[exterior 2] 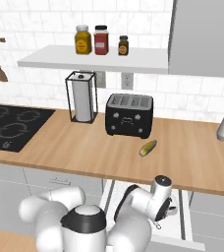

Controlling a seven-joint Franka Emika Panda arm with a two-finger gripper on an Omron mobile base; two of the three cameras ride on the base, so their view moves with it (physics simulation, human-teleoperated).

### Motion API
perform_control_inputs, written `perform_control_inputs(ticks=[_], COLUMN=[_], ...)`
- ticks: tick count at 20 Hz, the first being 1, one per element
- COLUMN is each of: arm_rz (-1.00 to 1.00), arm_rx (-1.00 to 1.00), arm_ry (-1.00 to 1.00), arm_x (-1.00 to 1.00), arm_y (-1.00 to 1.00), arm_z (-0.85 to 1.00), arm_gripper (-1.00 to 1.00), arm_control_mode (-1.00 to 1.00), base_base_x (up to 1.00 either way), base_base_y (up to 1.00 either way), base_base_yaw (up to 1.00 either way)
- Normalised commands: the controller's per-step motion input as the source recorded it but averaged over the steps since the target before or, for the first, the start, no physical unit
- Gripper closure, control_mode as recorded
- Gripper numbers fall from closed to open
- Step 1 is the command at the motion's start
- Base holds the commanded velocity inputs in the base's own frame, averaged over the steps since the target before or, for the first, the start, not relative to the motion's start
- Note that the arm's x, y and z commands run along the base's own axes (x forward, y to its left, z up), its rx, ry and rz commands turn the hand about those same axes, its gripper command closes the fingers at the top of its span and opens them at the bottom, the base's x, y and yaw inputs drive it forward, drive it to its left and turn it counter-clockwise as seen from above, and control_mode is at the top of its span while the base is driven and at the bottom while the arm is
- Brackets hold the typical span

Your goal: Pick the whisk from the drawer and place it on the counter.

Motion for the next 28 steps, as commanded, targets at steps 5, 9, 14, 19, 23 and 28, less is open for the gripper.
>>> perform_control_inputs(ticks=[5,9,14,19,23,28], arm_rz=[0.03,0.05,0.05,0.05,0.03,0.00], arm_rx=[0.00,0.00,0.00,0.00,0.00,0.00], arm_ry=[0.00,0.00,0.01,0.07,0.04,0.00], arm_x=[0.11,0.05,0.00,-0.01,-0.02,0.00], arm_y=[-0.01,0.00,0.00,0.00,0.00,0.02], arm_z=[-0.34,-0.16,-0.09,-0.16,-0.14,0.00], arm_gripper=[-1.00,-1.00,-1.00,-1.00,-1.00,-1.00], arm_control_mode=[-1.00,-1.00,-1.00,-1.00,-1.00,-1.00], base_base_x=[0.00,0.00,0.00,0.00,0.00,0.00], base_base_y=[0.00,0.00,0.00,0.00,0.00,0.00], base_base_yaw=[0.00,0.00,0.00,0.00,0.00,0.00])
